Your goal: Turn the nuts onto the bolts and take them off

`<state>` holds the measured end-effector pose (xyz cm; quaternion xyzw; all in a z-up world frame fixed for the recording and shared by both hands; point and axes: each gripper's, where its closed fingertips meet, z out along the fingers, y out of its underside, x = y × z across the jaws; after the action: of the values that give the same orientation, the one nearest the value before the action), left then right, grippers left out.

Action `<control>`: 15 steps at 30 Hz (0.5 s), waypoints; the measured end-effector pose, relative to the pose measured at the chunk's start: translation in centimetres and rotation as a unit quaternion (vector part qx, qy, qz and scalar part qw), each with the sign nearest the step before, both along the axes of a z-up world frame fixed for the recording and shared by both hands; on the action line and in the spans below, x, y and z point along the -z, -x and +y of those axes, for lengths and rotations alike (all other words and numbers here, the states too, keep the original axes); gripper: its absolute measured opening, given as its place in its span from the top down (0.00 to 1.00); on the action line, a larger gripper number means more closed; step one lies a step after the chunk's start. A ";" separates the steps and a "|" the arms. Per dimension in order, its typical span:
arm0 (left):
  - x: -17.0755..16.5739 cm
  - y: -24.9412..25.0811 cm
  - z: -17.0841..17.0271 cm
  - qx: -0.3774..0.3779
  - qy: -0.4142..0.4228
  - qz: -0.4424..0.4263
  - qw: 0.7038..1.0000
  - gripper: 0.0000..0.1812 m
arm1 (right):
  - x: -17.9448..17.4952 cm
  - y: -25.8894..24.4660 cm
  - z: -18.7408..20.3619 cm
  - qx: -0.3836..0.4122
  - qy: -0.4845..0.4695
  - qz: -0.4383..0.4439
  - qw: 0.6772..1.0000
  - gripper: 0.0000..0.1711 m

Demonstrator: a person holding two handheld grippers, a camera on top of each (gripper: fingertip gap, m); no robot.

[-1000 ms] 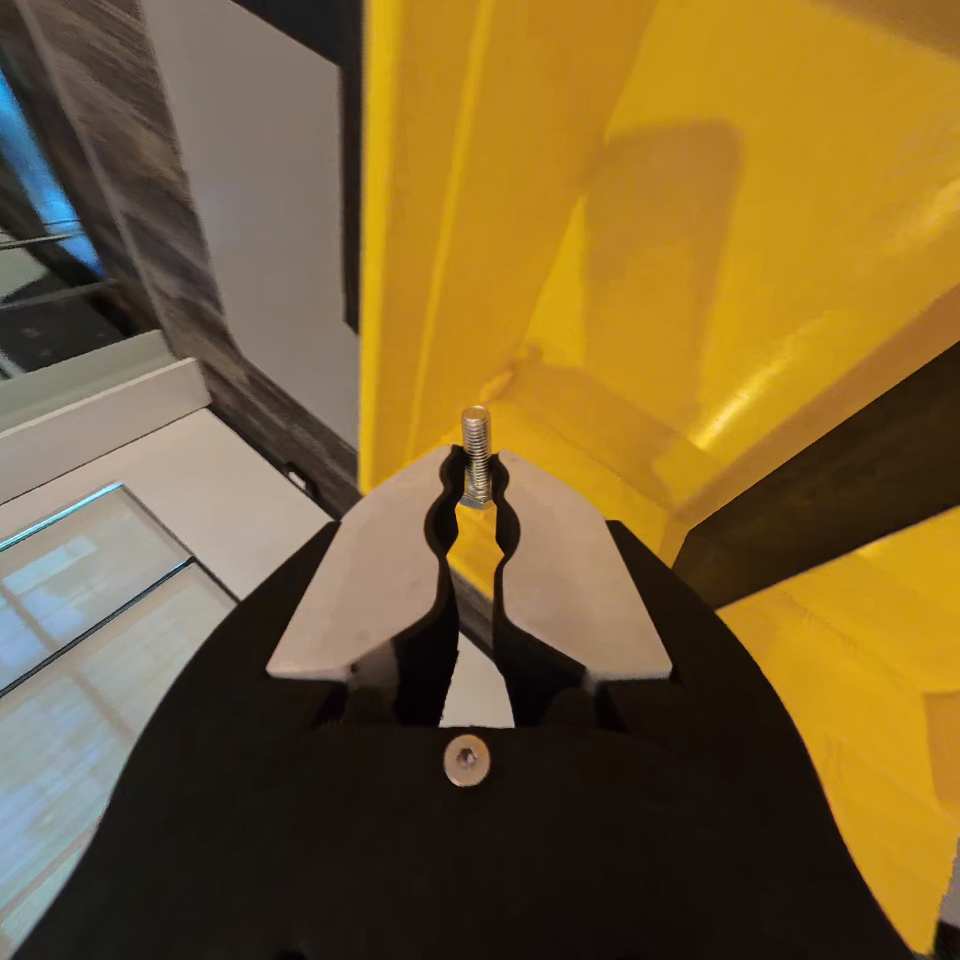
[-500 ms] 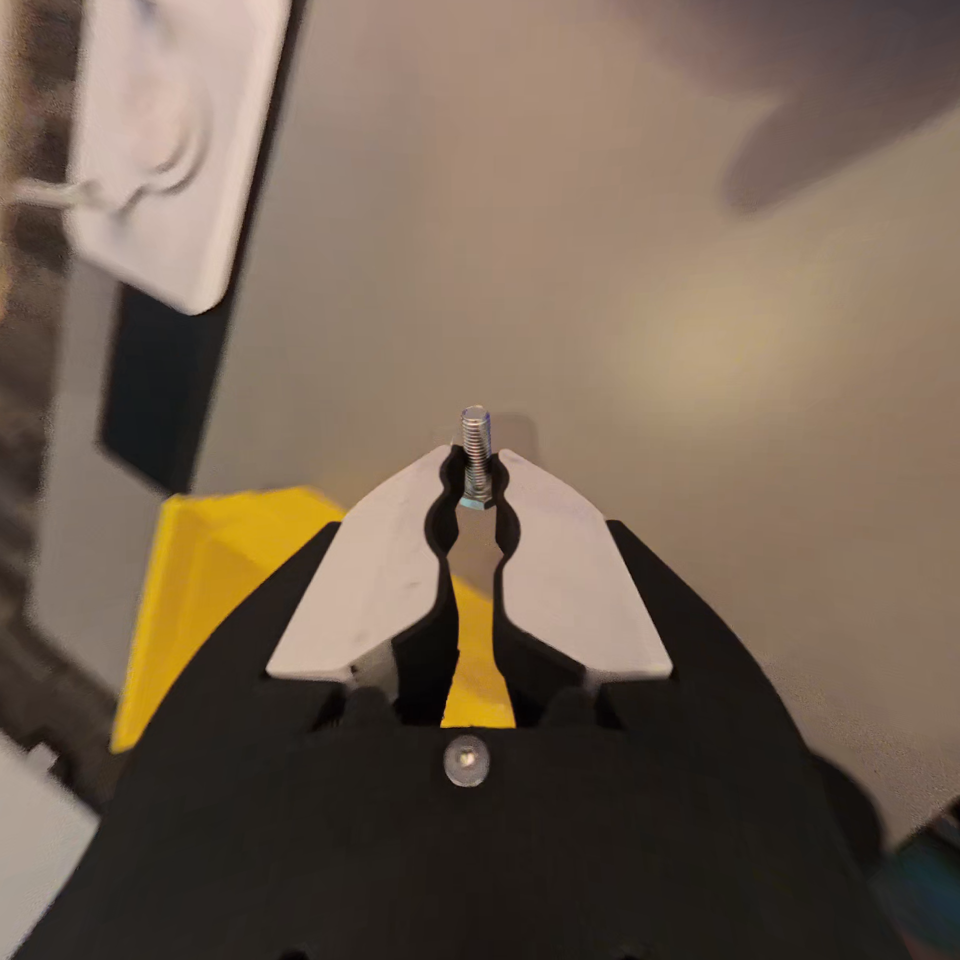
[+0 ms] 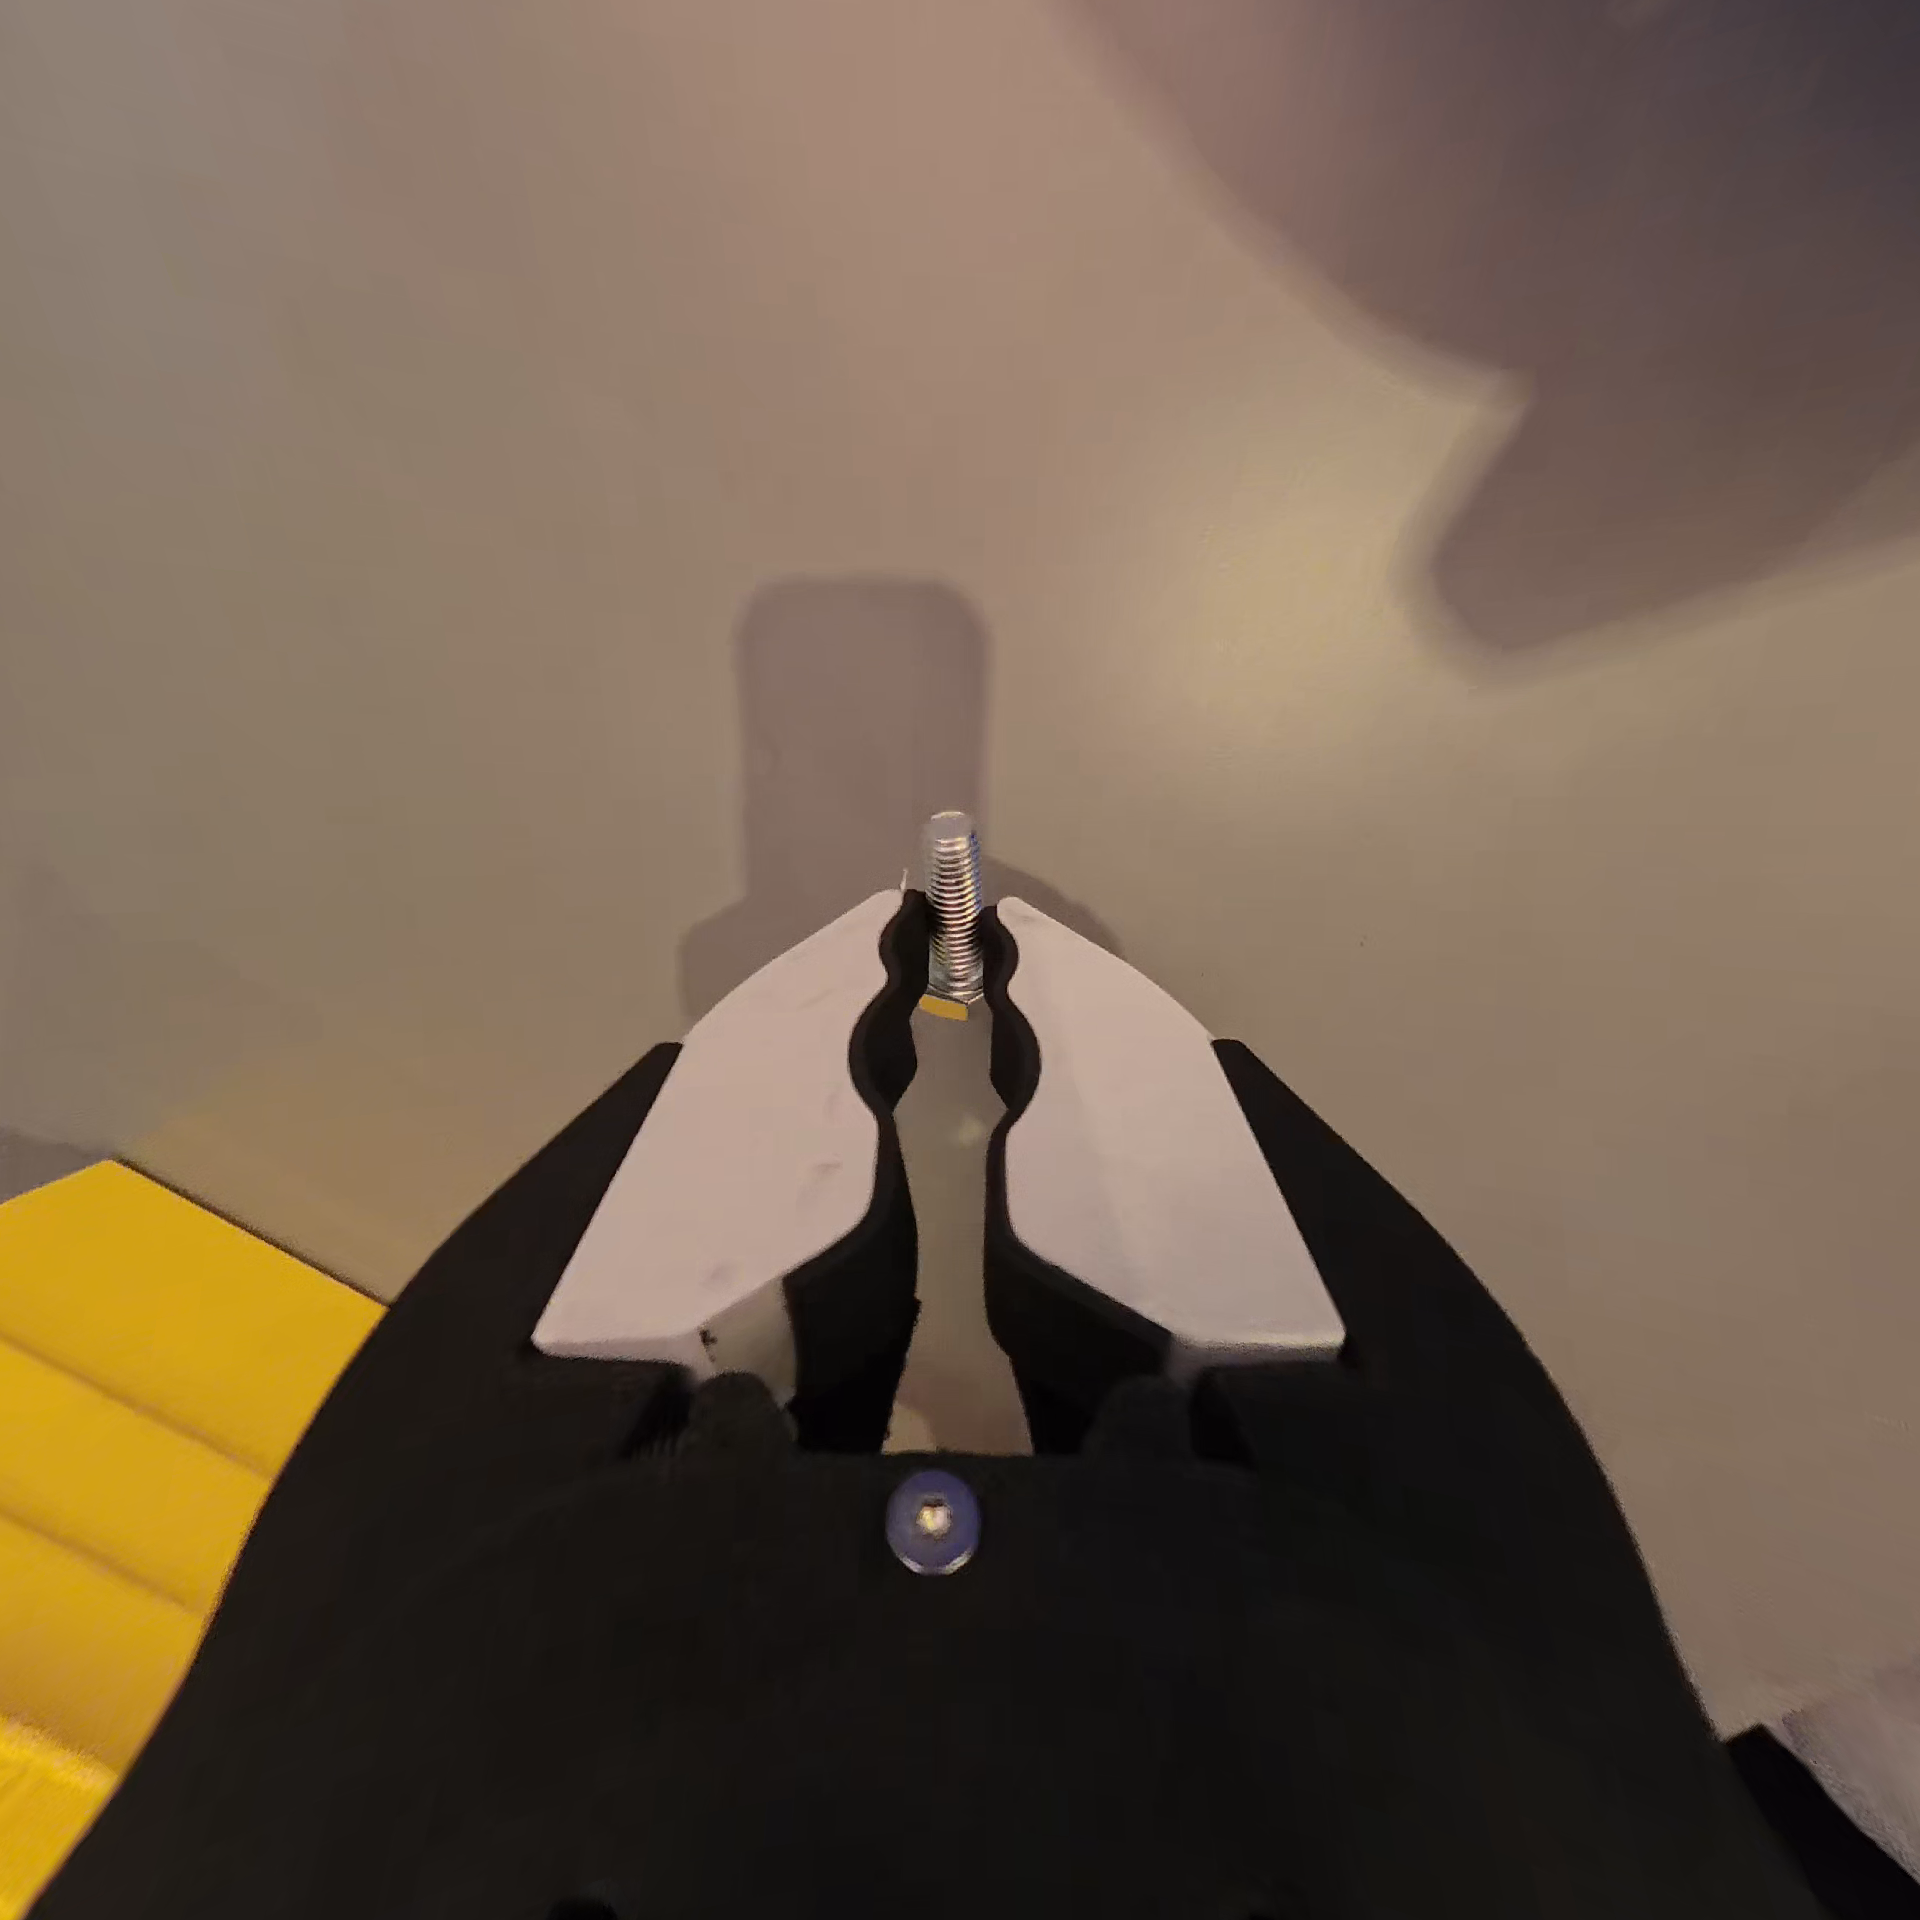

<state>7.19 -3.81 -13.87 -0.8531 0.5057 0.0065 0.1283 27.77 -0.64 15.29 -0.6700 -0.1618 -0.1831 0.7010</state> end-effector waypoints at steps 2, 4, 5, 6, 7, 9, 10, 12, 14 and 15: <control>0.1 0.1 0.1 -0.009 -0.005 0.004 1.000 0.95 | 0.0 -0.1 0.0 -0.003 0.002 0.006 1.000 0.67; 0.4 0.3 0.2 -0.012 -0.008 0.011 1.000 0.95 | -0.1 -0.1 -0.1 -0.005 0.002 0.008 1.000 0.67; 0.5 0.4 0.2 -0.013 -0.009 0.012 1.000 0.95 | -0.1 -0.1 -0.2 -0.008 0.002 0.010 1.000 0.67; 0.6 0.4 0.2 -0.015 -0.009 0.012 1.000 0.95 | -0.1 0.0 -0.2 -0.012 0.002 0.013 1.000 0.67; 0.8 0.4 0.2 -0.017 -0.005 0.012 1.000 0.95 | -0.1 0.1 -0.2 -0.018 0.002 0.016 1.000 0.67; 1.0 0.2 0.0 -0.016 0.005 0.004 1.000 0.95 | 0.0 0.2 -0.2 -0.027 0.008 0.024 0.999 0.67; 1.2 0.1 -0.2 -0.016 0.014 -0.002 1.000 0.95 | 0.2 0.2 -0.1 -0.034 0.012 0.028 0.999 0.67; 1.5 -0.1 -0.8 -0.014 0.039 -0.009 0.999 0.95 | 0.6 0.3 0.1 -0.044 0.024 0.037 0.998 0.67; 1.0 -0.5 -0.8 -0.012 0.039 -0.028 0.999 0.93 | 0.8 0.4 0.3 -0.050 0.030 0.040 0.998 0.66; 0.3 -0.6 -0.5 -0.014 0.024 -0.044 0.999 0.92 | 0.8 0.4 0.3 -0.051 0.030 0.040 0.997 0.66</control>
<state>7.82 -4.26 -14.14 -0.8621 0.4879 -0.0414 0.1303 27.41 -0.32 14.47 -0.6885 -0.1731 -0.1153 0.6947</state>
